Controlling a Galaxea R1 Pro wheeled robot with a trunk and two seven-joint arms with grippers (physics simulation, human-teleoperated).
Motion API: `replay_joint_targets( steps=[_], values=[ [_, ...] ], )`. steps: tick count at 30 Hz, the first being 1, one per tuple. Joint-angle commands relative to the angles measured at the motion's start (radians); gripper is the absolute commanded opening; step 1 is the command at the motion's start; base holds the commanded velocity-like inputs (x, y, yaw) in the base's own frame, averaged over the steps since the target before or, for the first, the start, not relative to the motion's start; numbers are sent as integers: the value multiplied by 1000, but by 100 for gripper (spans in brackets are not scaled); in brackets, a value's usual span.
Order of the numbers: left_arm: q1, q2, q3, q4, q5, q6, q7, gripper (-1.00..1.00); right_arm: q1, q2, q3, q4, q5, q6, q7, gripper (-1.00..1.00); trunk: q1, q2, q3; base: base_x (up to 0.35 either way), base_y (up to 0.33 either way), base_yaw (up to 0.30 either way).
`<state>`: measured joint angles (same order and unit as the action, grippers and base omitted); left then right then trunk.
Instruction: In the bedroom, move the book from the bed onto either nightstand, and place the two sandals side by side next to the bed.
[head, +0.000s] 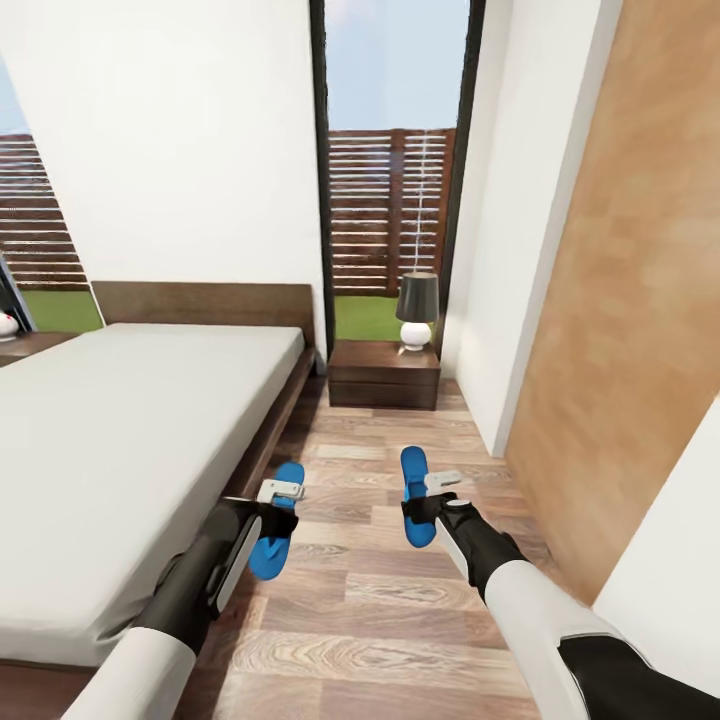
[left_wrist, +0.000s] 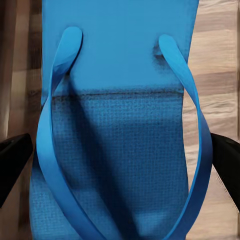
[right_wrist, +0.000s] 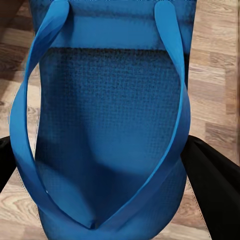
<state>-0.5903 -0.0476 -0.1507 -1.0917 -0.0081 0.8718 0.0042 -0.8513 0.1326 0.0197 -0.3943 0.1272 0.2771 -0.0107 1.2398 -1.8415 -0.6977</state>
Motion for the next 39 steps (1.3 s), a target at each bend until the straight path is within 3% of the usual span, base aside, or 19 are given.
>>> replay_joint_targets(
  steps=[1,17,39],
  values=[
    [0,0,0,-1,-1,4,0,-100,0,0,2,-2,8,6,-2,-100,0,0,-1,5,-112,-117],
    [0,0,-1,-1,-1,-14,0,-100,0,1,3,-1,9,2,-2,-100,0,0,8,27,-26,-192],
    [0,0,-1,1,-1,-15,0,-100,9,1,5,-1,10,0,-2,-100,0,0,8,269,-72,-15]
  ],
)
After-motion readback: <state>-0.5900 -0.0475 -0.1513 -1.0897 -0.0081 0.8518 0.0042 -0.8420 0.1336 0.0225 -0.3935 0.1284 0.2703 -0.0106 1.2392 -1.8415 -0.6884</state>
